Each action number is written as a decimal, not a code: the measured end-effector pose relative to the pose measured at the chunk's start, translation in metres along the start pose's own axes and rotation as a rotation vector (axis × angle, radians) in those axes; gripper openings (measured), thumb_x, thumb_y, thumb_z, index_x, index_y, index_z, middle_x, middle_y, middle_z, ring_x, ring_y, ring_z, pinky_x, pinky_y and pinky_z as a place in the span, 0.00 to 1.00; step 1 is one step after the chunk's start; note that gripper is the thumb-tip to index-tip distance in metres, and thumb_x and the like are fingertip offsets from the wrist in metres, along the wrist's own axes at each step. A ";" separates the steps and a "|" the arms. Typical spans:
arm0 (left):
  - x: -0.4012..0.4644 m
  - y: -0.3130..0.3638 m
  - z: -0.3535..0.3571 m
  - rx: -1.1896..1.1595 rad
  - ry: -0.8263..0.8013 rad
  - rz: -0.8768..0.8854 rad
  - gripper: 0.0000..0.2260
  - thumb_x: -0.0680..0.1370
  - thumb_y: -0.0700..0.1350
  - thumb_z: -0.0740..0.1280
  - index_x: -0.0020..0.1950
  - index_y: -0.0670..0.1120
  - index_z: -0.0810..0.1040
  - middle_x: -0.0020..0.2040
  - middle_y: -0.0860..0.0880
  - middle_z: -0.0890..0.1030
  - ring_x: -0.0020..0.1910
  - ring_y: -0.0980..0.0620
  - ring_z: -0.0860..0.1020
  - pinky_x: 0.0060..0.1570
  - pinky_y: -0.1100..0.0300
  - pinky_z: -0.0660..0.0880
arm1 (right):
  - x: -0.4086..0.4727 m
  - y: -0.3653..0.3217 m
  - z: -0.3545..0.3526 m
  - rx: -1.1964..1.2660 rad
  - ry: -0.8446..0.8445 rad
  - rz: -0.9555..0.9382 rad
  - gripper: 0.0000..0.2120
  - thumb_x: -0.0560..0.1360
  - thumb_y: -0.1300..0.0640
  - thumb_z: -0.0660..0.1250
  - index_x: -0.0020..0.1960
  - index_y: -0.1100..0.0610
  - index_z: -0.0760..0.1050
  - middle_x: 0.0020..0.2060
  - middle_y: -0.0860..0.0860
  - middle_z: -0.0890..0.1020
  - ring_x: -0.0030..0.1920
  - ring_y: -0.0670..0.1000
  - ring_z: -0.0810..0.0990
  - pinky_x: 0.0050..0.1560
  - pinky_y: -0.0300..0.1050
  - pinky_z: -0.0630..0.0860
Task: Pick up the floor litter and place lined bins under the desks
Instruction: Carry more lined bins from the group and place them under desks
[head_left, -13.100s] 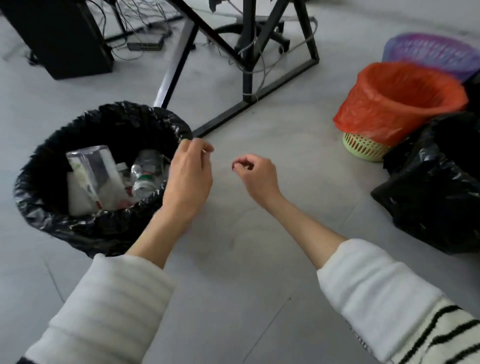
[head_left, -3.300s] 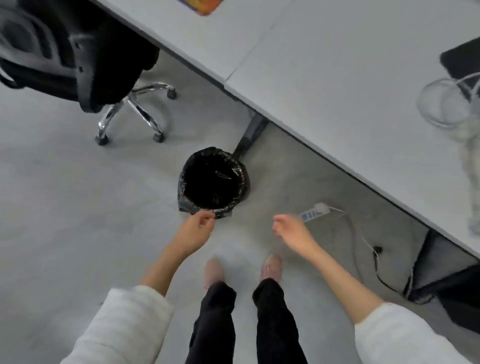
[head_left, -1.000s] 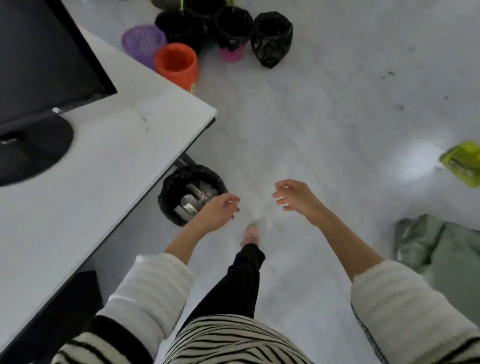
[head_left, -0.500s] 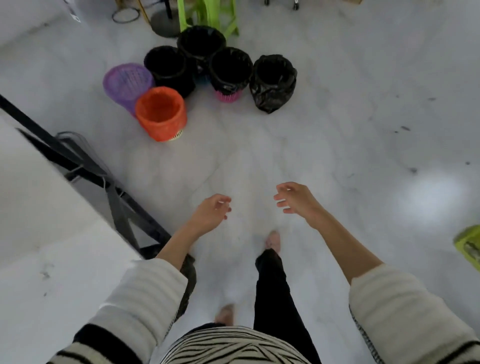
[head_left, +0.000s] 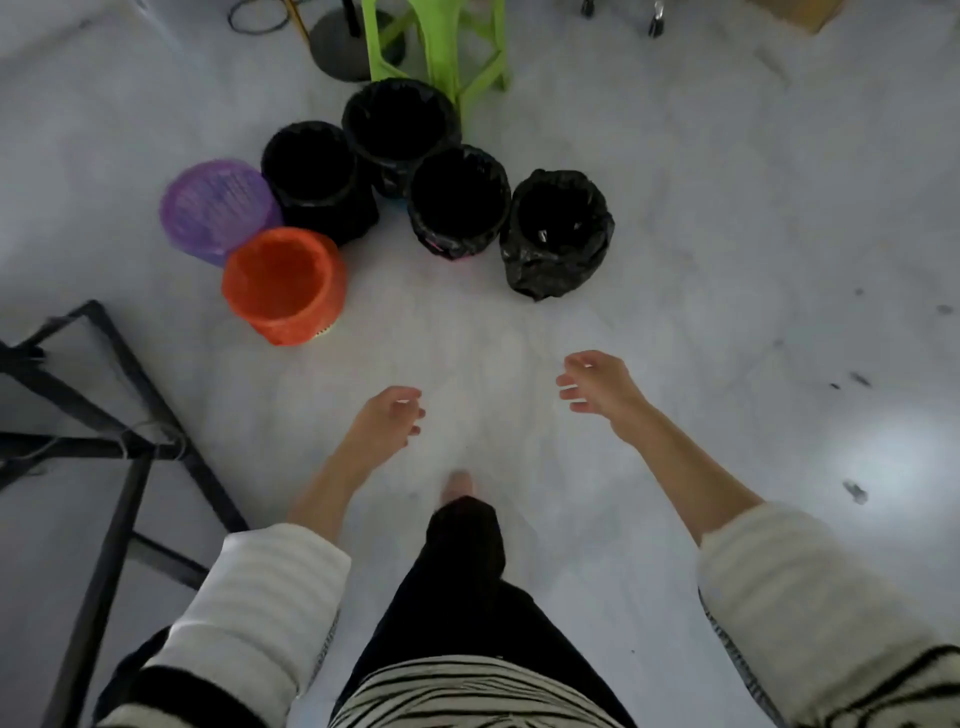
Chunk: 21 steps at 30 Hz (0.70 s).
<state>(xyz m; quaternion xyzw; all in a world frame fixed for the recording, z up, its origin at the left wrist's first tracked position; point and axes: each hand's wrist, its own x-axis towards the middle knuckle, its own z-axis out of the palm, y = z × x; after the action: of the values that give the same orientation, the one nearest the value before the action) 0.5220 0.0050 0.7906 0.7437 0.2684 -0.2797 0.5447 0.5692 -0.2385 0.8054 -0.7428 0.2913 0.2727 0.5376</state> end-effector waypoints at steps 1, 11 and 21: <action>0.017 0.012 0.002 -0.026 0.004 -0.007 0.13 0.81 0.37 0.56 0.65 0.38 0.70 0.41 0.48 0.76 0.35 0.53 0.73 0.36 0.62 0.67 | 0.020 -0.012 -0.005 -0.001 -0.014 0.007 0.15 0.78 0.56 0.59 0.63 0.60 0.72 0.46 0.54 0.80 0.43 0.52 0.79 0.46 0.43 0.77; 0.271 0.141 0.047 -0.231 0.156 -0.177 0.15 0.79 0.37 0.57 0.66 0.41 0.69 0.43 0.47 0.77 0.36 0.51 0.75 0.38 0.59 0.71 | 0.283 -0.127 -0.053 0.094 -0.015 0.201 0.07 0.78 0.60 0.58 0.55 0.60 0.71 0.47 0.56 0.78 0.47 0.54 0.77 0.55 0.49 0.77; 0.518 0.169 0.129 -0.498 0.287 -0.411 0.20 0.80 0.41 0.60 0.71 0.41 0.64 0.60 0.42 0.73 0.58 0.44 0.75 0.54 0.53 0.74 | 0.542 -0.109 -0.079 0.303 0.092 0.528 0.16 0.79 0.59 0.61 0.64 0.63 0.68 0.54 0.59 0.73 0.53 0.57 0.74 0.52 0.51 0.77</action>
<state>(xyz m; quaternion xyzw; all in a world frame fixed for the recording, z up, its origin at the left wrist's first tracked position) 0.9871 -0.1142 0.5026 0.5503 0.5462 -0.2019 0.5984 1.0250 -0.3620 0.5078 -0.5642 0.5358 0.3225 0.5390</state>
